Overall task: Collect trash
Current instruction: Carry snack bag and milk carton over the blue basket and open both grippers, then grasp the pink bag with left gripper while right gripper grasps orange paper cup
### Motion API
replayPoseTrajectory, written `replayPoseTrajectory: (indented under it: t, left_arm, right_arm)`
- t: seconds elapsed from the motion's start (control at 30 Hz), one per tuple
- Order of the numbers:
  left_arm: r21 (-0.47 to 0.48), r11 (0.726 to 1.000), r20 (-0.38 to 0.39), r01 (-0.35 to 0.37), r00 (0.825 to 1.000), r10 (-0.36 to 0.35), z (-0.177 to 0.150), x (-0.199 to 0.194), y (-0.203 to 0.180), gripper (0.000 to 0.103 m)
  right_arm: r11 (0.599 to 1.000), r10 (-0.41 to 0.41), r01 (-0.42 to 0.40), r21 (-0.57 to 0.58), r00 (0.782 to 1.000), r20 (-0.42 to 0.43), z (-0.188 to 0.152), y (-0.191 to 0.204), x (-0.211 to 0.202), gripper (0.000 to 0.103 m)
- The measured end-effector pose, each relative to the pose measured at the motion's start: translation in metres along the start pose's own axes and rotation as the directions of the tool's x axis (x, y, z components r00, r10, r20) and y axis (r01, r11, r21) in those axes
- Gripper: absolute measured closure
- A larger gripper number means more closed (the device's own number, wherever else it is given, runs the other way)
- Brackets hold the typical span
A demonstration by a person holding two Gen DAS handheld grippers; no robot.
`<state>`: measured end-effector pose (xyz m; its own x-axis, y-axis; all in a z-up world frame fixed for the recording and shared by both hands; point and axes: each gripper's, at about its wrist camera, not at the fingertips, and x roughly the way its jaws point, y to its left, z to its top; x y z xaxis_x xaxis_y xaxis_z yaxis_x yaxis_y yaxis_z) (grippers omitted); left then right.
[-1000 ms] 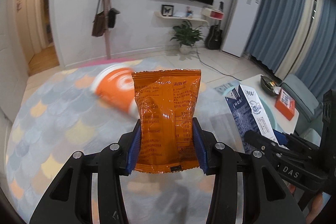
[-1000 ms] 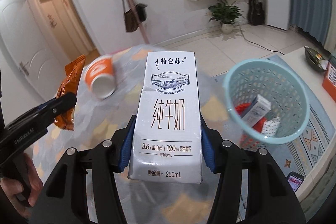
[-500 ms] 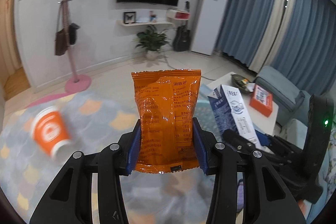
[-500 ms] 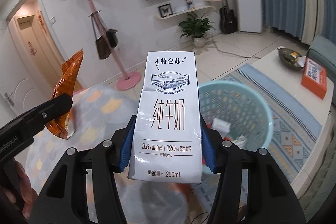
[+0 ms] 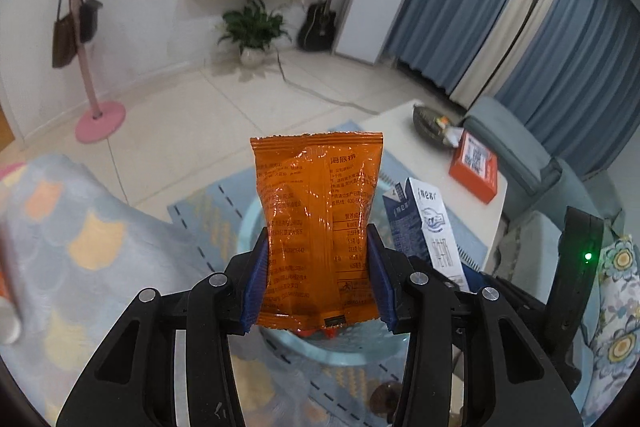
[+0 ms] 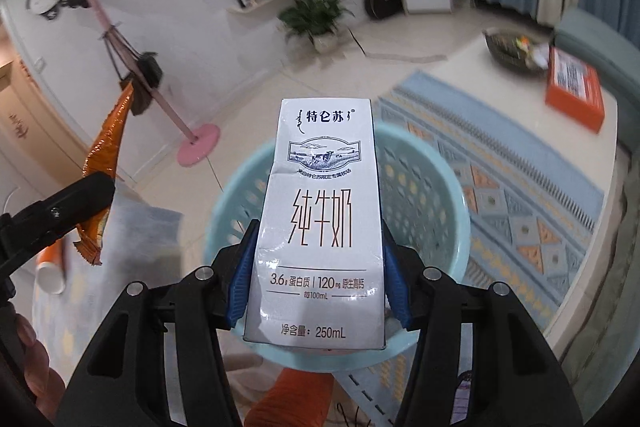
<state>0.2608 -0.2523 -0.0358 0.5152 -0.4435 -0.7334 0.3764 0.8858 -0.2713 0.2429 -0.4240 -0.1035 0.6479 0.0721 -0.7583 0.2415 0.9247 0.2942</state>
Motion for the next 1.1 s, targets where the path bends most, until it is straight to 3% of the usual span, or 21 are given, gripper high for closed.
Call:
replayPoseTrajectory:
  t: [0.17,0.23,0.4,0.53,0.6,0.83,1.1]
  left_arm:
    - [0.012,1.0,-0.06,-0.007,0.998,0.008,-0.005,0.03,-0.003,0.057]
    - [0.02,1.0,-0.068,-0.013,0.998,0.014,-0.004,0.035,-0.005,0.05]
    - [0.028,1.0,-0.059,-0.012,0.998,0.014,-0.006,0.03,-0.009,0.036]
    - [0.025,1.0,-0.037,0.0,0.999,0.001,-0.008,0.018,-0.009,0.032]
    - [0.034,0.999,-0.016,0.0,1.0,0.0,-0.009,0.008,-0.01,0.027]
    - [0.026,1.0,0.036,0.001,0.999,-0.002,-0.012,-0.031,-0.006,0.027]
    - [0.018,0.999,0.158,-0.041,0.987,0.038,-0.04,-0.115,0.013,0.027]
  right_arm:
    - [0.999,-0.001,0.004,0.053,0.998,-0.069,-0.007,-0.018,0.029,0.05]
    - [0.998,0.003,0.002,0.064,0.997,-0.077,-0.008,-0.021,0.032,0.05]
    - [0.997,0.013,-0.008,0.071,0.998,-0.067,-0.004,-0.026,0.027,0.048]
    - [0.997,0.023,-0.019,0.074,0.998,-0.055,-0.003,-0.026,0.017,0.048]
    - [0.997,0.028,-0.024,0.072,0.998,-0.051,-0.004,-0.024,0.012,0.048]
    - [0.999,0.045,-0.044,0.032,0.999,-0.019,-0.008,-0.003,-0.019,0.048]
    - [0.994,0.103,-0.1,-0.051,0.994,0.045,-0.013,0.045,-0.067,0.048]
